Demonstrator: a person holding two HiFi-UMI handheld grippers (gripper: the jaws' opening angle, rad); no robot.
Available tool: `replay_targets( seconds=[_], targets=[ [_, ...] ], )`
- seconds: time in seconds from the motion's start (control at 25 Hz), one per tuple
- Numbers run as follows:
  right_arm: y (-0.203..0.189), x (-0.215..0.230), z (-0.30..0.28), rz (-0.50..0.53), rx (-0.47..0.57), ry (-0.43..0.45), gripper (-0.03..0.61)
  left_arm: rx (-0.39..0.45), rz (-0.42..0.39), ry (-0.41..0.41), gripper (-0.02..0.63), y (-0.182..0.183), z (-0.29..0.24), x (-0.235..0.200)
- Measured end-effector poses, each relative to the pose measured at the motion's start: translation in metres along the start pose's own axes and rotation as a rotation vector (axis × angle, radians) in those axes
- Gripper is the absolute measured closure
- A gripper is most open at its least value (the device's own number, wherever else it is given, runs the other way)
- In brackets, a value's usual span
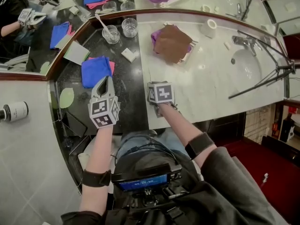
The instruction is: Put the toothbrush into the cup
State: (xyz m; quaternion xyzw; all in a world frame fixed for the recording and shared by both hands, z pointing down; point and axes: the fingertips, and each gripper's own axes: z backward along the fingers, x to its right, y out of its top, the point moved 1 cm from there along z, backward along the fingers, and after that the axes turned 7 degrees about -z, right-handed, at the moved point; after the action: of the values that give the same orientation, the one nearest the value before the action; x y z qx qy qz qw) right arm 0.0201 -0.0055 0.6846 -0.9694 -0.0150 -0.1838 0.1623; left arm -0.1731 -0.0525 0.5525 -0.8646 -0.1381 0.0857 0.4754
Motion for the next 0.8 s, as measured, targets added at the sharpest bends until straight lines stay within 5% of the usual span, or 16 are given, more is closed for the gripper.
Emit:
replay_targets(
  seconds=[0.8],
  targets=[
    [0.003,0.017,-0.024,-0.030,-0.010,-0.054,0.476,-0.025,0.011,0.003,0.614,-0.009,-0.015,-0.007]
  ],
)
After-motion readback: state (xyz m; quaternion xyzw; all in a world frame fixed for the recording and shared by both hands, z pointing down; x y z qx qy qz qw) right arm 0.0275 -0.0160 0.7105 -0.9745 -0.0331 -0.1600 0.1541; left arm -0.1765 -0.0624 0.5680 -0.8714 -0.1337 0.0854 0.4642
